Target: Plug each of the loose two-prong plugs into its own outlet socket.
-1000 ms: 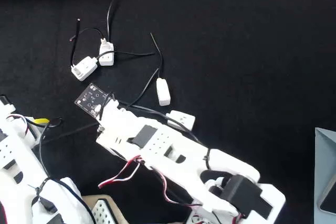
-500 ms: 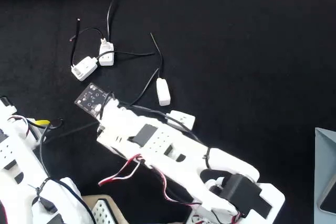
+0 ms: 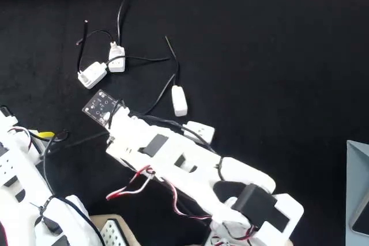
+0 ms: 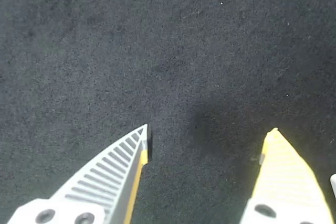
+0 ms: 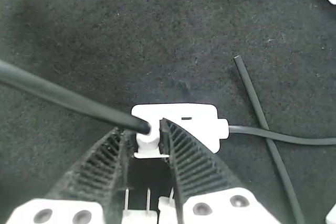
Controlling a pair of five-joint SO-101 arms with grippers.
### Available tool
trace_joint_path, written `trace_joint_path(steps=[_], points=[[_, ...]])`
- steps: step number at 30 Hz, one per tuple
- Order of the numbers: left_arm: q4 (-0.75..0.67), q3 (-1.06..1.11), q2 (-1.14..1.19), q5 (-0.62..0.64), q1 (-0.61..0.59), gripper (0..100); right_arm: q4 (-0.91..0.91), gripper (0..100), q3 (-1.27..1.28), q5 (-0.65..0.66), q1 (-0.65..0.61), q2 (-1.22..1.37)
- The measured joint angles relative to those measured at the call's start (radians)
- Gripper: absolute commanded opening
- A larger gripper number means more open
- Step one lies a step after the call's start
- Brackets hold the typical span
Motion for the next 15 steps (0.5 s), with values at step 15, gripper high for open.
trace_joint_path(steps=[15], points=[[0.0,0.0,0.0,0.0,0.0,33,0.057,1.1,-0.066,0.049,0.0,0.092]])
